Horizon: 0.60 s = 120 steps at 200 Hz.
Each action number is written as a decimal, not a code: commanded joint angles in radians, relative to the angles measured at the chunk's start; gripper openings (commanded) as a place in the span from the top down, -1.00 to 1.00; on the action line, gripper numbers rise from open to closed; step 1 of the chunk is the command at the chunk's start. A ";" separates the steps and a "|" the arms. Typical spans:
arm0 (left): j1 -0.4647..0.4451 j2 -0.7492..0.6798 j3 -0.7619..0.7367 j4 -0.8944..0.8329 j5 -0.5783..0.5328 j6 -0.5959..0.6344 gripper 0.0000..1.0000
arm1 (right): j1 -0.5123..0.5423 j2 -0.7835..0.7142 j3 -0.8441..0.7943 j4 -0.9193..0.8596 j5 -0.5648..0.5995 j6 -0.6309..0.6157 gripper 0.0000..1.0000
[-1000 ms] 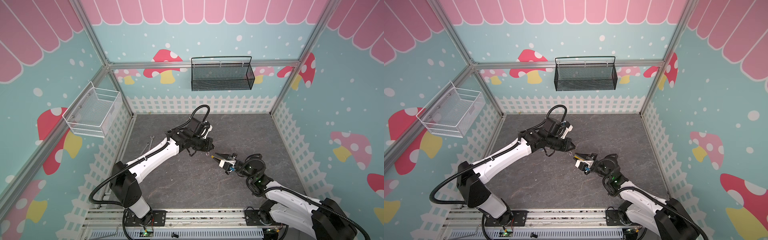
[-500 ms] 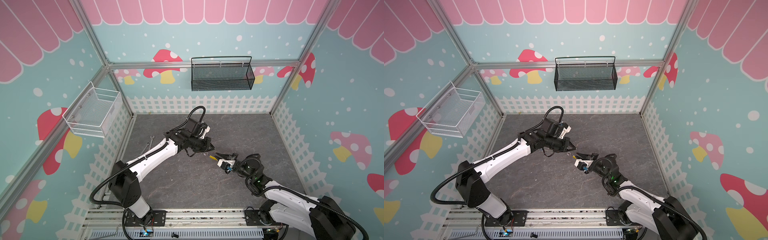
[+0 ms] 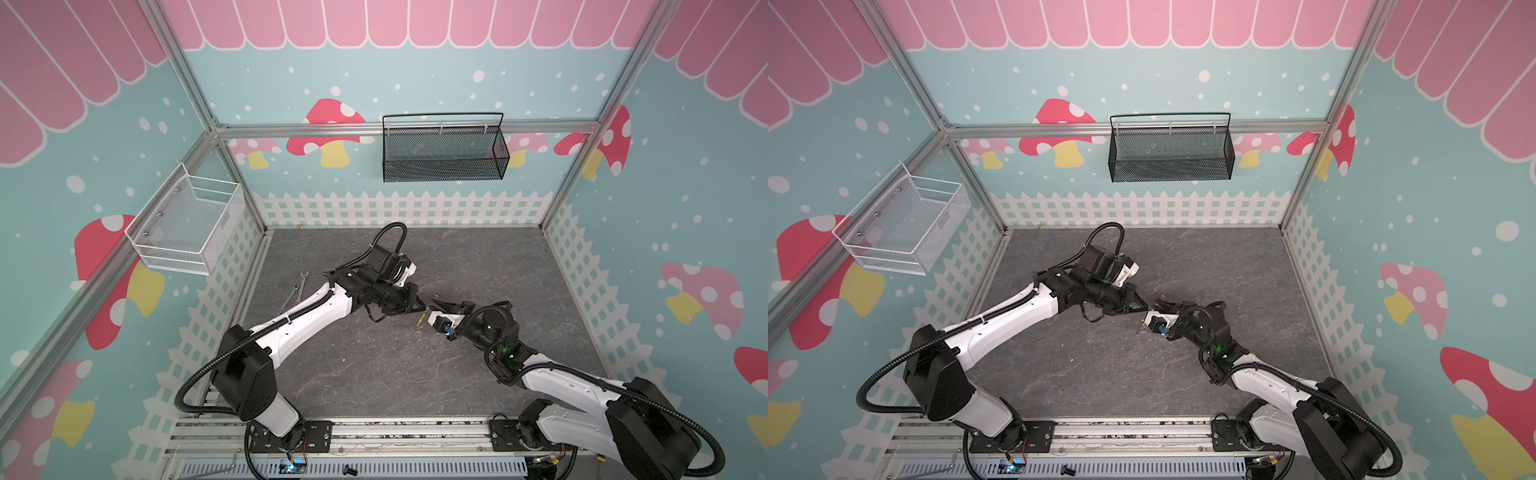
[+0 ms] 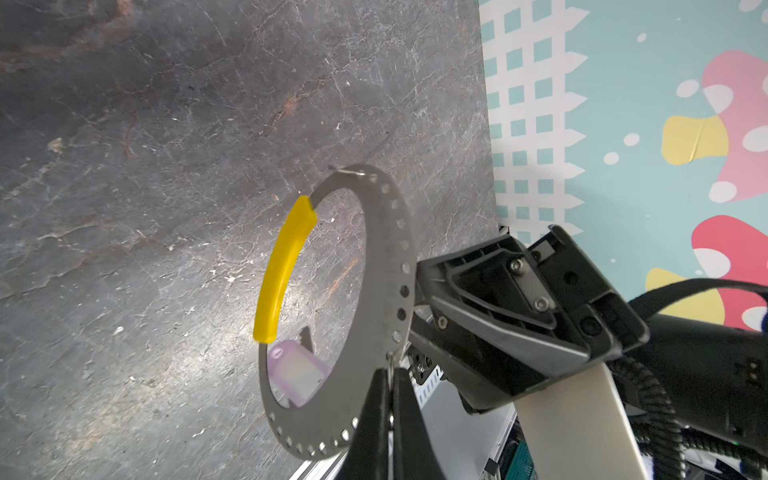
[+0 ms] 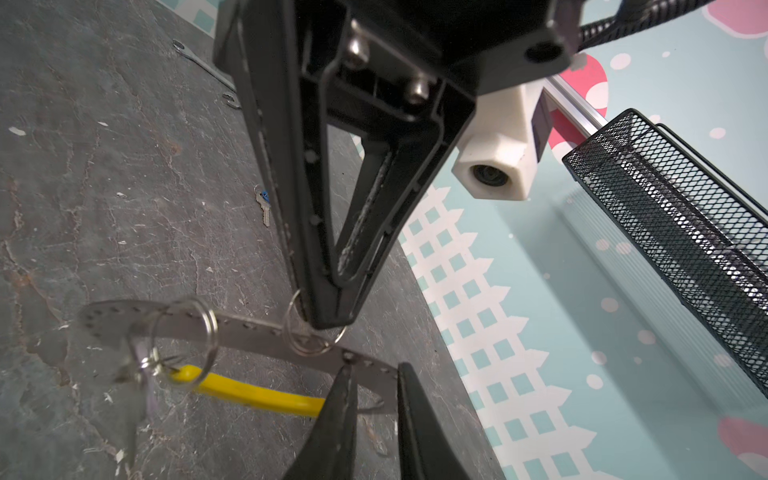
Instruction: Put the keys on the keyring
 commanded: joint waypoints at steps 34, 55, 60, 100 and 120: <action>0.034 -0.065 -0.104 0.177 0.084 -0.158 1.00 | -0.001 -0.012 -0.004 0.058 -0.044 -0.022 0.55; 0.044 -0.083 -0.139 0.238 0.090 -0.211 1.00 | -0.001 -0.068 -0.066 0.091 -0.094 -0.043 0.55; 0.045 -0.085 -0.143 0.248 0.093 -0.222 1.00 | -0.002 -0.079 -0.078 0.101 -0.112 -0.047 0.57; 0.045 -0.086 -0.157 0.305 0.115 -0.279 1.00 | -0.001 -0.074 -0.093 0.141 -0.193 -0.073 0.65; 0.045 -0.092 -0.170 0.330 0.126 -0.302 1.00 | -0.002 -0.051 -0.080 0.155 -0.216 -0.072 0.66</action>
